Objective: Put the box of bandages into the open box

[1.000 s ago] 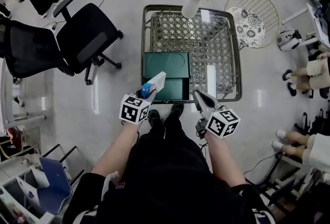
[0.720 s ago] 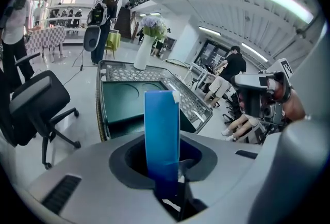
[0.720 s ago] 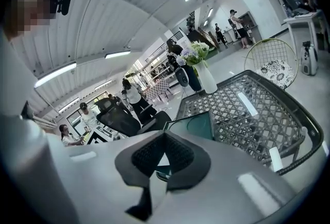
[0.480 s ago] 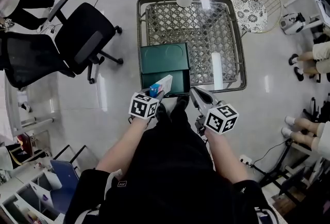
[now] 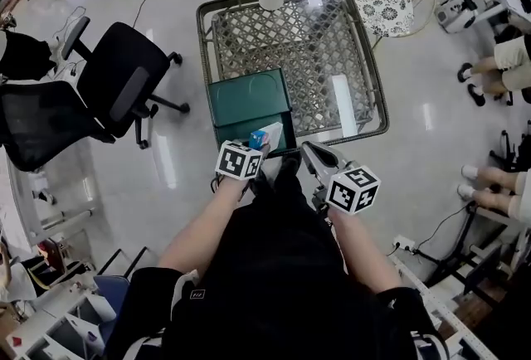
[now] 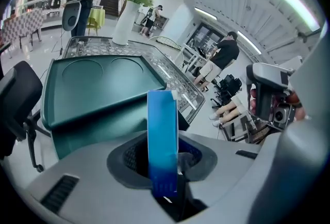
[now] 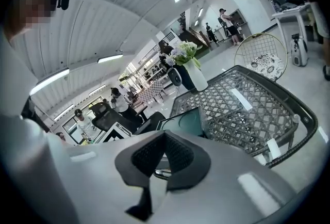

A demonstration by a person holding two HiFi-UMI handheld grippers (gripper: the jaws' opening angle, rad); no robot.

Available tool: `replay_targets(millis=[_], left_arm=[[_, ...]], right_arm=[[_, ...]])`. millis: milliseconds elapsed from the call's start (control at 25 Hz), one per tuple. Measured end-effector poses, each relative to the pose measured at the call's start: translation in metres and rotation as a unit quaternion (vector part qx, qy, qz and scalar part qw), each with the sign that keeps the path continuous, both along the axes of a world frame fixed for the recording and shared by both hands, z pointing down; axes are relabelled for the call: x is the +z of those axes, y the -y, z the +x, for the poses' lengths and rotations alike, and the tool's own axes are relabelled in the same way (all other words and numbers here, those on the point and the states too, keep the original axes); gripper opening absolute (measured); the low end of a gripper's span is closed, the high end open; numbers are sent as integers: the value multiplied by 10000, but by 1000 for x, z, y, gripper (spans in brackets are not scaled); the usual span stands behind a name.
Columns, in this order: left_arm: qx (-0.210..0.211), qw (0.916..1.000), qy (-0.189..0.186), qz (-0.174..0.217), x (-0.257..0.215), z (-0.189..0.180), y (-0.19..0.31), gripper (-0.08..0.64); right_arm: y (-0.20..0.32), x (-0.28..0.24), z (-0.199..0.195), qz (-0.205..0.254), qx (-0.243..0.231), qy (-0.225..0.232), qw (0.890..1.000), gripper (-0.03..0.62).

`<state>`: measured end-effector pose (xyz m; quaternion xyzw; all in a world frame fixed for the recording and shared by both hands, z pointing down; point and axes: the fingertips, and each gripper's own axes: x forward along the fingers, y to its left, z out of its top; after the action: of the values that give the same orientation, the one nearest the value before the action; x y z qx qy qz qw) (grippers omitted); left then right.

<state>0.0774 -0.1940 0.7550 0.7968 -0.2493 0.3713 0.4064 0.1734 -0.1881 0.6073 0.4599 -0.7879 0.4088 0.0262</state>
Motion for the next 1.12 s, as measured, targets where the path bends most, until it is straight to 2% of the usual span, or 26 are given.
replay_targets(millis=[200,520,880,1120], left_arm=[[92,9993,299,213,1,-8,9,104],[-423,9974,505,286,7,-43,6,134],[-878,9863,1015,956,3,-80,22,195],[-999,9855,1013,921,5,-91,16,196]], right_arm=[[0,0,5,-43,5,-41,10000,8],[2,-3,-10,-80,-289,-73,9995,8],[-3,0,-40,-188,-691,-59,9974,8],[-10,3,-41,-249,-699,-92,9972,8]])
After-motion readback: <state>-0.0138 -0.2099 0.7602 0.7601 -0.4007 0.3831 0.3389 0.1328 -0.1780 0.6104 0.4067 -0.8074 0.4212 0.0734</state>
